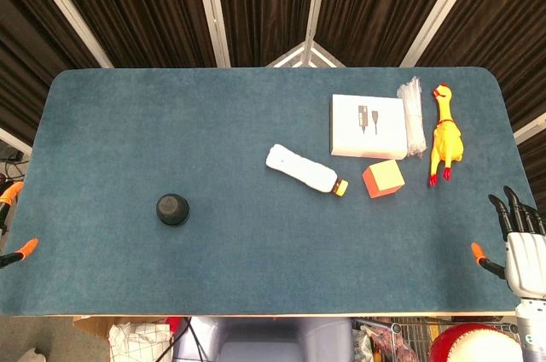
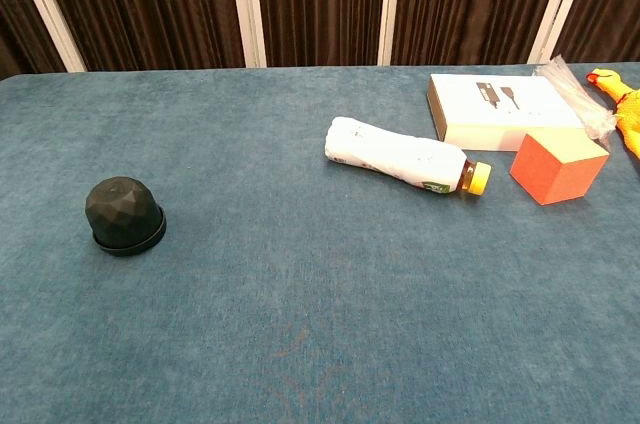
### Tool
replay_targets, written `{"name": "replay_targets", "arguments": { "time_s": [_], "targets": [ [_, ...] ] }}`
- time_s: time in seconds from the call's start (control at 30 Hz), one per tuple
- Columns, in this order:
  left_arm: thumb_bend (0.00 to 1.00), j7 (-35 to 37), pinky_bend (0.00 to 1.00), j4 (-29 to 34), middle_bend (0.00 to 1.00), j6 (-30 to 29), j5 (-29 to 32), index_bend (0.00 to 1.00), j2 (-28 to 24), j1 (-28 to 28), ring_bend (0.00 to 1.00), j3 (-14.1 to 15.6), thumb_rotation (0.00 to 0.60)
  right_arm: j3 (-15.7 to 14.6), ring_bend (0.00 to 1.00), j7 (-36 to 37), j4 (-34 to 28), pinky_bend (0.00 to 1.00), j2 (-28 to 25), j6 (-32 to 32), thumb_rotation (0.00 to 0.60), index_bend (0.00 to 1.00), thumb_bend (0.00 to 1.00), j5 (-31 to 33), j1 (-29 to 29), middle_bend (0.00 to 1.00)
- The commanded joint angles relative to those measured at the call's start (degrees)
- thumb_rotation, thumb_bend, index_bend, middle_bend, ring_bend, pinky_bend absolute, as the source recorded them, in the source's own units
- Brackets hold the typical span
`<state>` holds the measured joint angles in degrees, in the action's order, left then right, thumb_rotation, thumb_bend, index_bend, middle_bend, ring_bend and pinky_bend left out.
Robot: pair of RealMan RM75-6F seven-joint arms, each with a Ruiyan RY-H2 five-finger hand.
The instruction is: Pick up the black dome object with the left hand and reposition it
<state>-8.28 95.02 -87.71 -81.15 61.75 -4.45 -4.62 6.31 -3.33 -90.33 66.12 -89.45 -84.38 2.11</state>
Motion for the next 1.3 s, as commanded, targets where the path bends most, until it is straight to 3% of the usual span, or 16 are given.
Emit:
{"name": "replay_targets", "arguments": {
  "time_s": [0.03,0.13,0.57,0.9,1.0,1.13,1.3],
  "targets": [
    [0.15,-0.1,0.16,0.1,0.12,0.4,0.4,0.16,0.2,-0.3,0.0,-0.3,0.6,-0.1,0.16,0.2,-0.1,0.15,-0.3,-0.4,0.6,0.15,0.26,0.3,-0.4,0.01],
    [0.15,-0.5,0.16,-0.1,0.12,0.7,0.4,0.16,0.6,-0.6,0.0,-0.5,0.6,1.3,0.16,0.8,-0.4,0.15,-1.0,0.2,0.6,0.15,0.26,1.6,0.3,0.01],
    [0.15,0.5,0.16,-0.3,0.12,2.2,-2.4,0.16,1.3,-1.5,0.0,0.7,0.6,2.3,0.16,2.0,-2.0,0.15,-2.8,0.2,0.6,0.15,0.26,2.7,0.3,0.01],
    [0.12,4.0,0.15,-1.3,0.11,5.4,-0.9,0.13,1.3,-2.7,0.0,0.4,0.6,0.2,0.16,1.4,-2.3,0.15,-2.4,-1.2,0.6,0.15,0.26,0.7,-1.3,0.01],
    [0.1,10.6,0.14,-2.0,0.09,6.7,-2.0,0.11,1.9,-3.5,0.0,0.4,0.6,0.1,0.16,2.0,-2.2,0.15,-2.4,-1.0,0.6,0.15,0.26,1.0,-1.4,0.01],
    [0.06,28.8,0.11,-5.2,0.05,11.6,-1.9,0.08,4.4,-5.7,0.0,-0.1,0.6,0.0,0.16,2.7,-2.5,0.15,-2.6,-1.4,0.6,0.15,0.26,0.5,-1.6,0.01],
    [0.02,36.6,0.1,-14.0,0.04,13.8,-1.4,0.07,11.9,-7.5,0.0,-0.8,0.6,-0.3,0.16,3.0,-2.2,0.15,-2.4,-0.3,0.6,0.15,0.26,0.6,-1.3,0.01]
  ]
}}
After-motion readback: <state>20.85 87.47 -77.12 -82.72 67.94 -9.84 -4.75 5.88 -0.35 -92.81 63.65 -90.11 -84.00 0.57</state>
